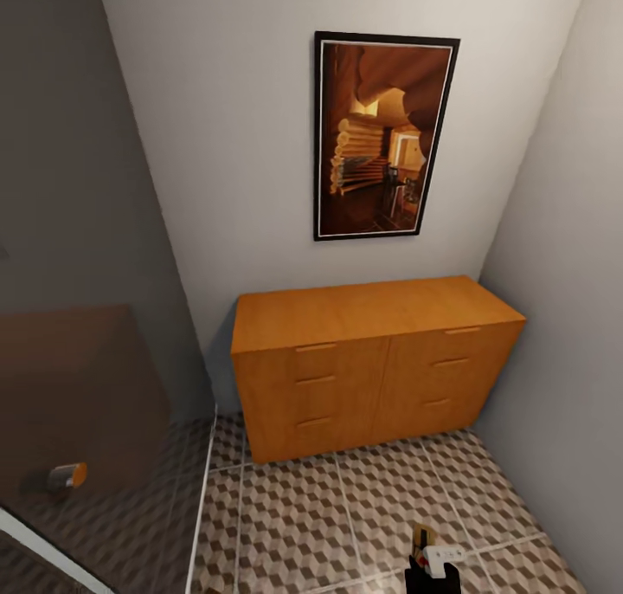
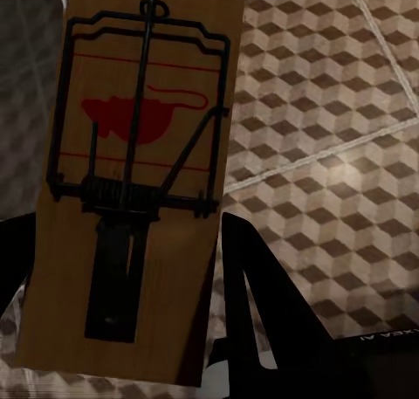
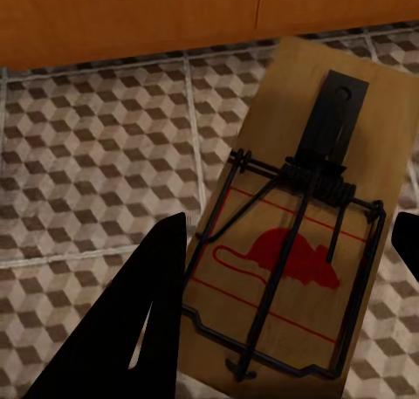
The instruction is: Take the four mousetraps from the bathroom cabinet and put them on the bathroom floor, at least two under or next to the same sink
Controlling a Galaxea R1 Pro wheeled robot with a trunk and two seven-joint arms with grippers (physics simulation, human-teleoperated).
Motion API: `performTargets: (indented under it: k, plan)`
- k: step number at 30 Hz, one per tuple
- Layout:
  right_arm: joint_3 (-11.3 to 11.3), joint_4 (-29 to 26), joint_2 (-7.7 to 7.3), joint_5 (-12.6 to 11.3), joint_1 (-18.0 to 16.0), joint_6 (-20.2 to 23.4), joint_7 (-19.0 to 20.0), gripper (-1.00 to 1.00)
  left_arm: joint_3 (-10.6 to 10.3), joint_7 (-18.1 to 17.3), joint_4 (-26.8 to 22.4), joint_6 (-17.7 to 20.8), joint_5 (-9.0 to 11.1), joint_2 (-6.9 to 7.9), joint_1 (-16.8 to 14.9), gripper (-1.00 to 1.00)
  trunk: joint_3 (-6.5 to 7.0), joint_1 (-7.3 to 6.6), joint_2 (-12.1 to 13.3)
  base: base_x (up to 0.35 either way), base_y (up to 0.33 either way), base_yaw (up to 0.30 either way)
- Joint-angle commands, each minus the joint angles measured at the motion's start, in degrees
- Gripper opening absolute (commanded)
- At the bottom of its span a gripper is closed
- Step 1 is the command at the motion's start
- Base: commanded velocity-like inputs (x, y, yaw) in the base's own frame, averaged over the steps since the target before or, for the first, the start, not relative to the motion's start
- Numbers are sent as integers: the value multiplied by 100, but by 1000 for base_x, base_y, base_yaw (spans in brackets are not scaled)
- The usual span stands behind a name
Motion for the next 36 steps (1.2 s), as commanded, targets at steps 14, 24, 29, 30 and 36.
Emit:
performTargets:
  k: [14,24,29,30,36]
  plan:
    - [19,5,15,-60,-4,-18,42,-100,-50,47,70,-9,8,0,-7,-100,-11,3,-11,-241,0,223]
    - [19,5,16,-60,-4,-12,42,-100,-50,47,77,-9,8,0,-7,-100,-11,3,-11,-335,0,240]
    - [19,5,25,-60,-4,-11,42,-100,-50,47,77,-9,8,0,-7,-100,-11,3,-11,-323,0,244]
    - [19,5,25,-60,-4,-11,42,-100,-50,47,77,-9,8,0,-7,-100,-11,3,-11,-226,0,245]
    - [19,5,32,-60,-4,-11,42,-100,-50,47,74,-9,8,0,-7,-100,-11,3,-11,-70,0,245]
